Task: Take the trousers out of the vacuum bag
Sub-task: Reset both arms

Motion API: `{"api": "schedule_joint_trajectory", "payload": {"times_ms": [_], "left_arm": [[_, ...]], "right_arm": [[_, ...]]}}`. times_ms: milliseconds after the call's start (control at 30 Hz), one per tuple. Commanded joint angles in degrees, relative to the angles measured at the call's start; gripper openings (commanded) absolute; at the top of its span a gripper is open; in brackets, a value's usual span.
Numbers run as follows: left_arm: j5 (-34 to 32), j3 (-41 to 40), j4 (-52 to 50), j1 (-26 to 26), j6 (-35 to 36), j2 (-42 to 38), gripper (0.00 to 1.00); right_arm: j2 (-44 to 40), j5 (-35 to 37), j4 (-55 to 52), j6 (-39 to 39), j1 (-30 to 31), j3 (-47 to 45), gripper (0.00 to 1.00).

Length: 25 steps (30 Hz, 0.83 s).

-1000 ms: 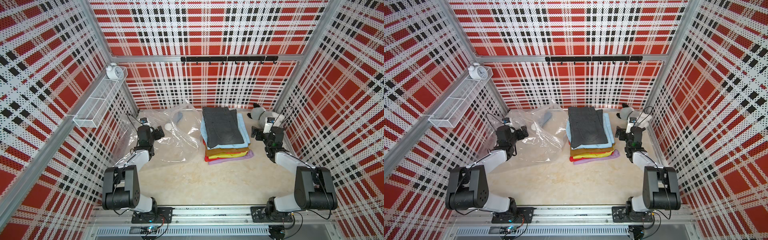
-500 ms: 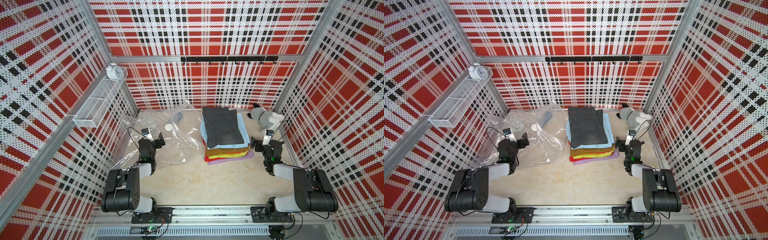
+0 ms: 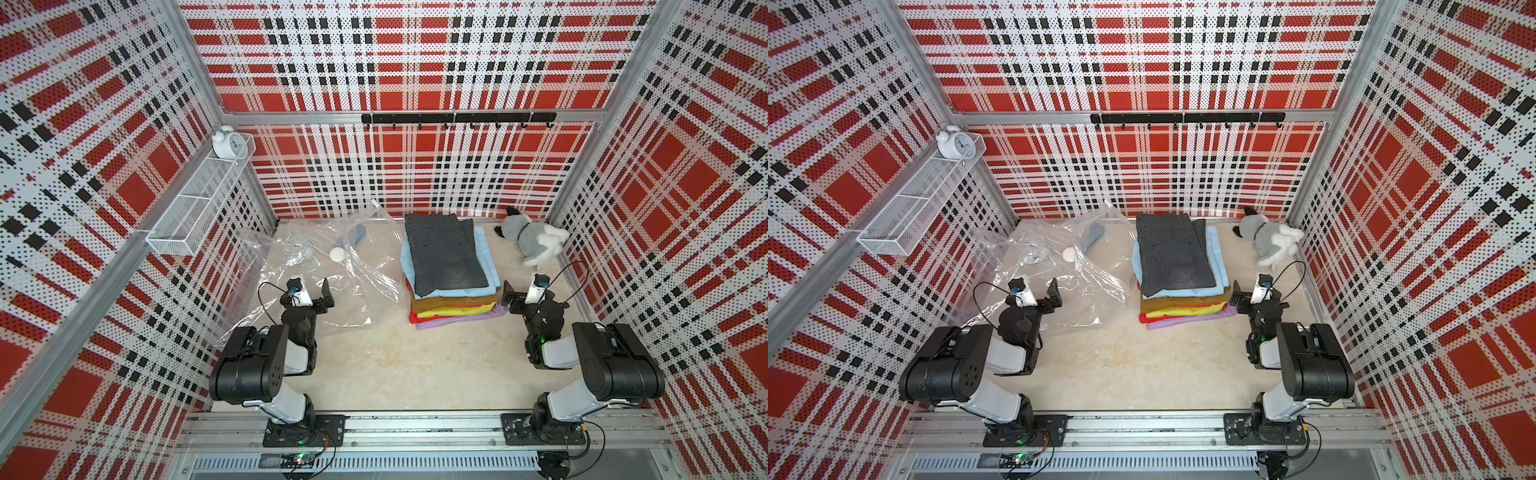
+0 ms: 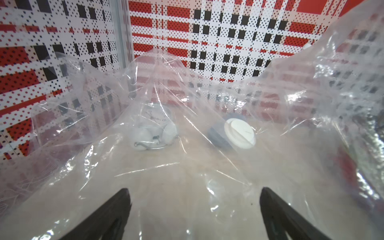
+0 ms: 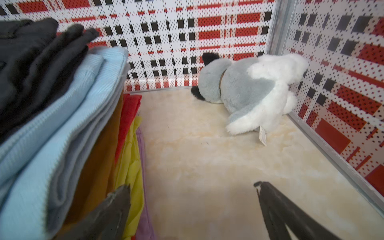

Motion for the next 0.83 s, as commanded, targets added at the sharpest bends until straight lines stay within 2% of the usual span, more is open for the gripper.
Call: {"api": "schedule_joint_trajectory", "payload": {"times_ms": [0,800], "left_arm": [[-2.57,1.12,2.5,-0.87,0.96,0.36,0.98],[-6.83,2.11,0.14,-2.97,2.49,0.15,0.98]], "right_arm": [[0.51,1.92,2.06,-0.64,0.73,0.86,1.0],[0.49,2.74,0.22,-1.34,1.49,1.88,1.0]]}}
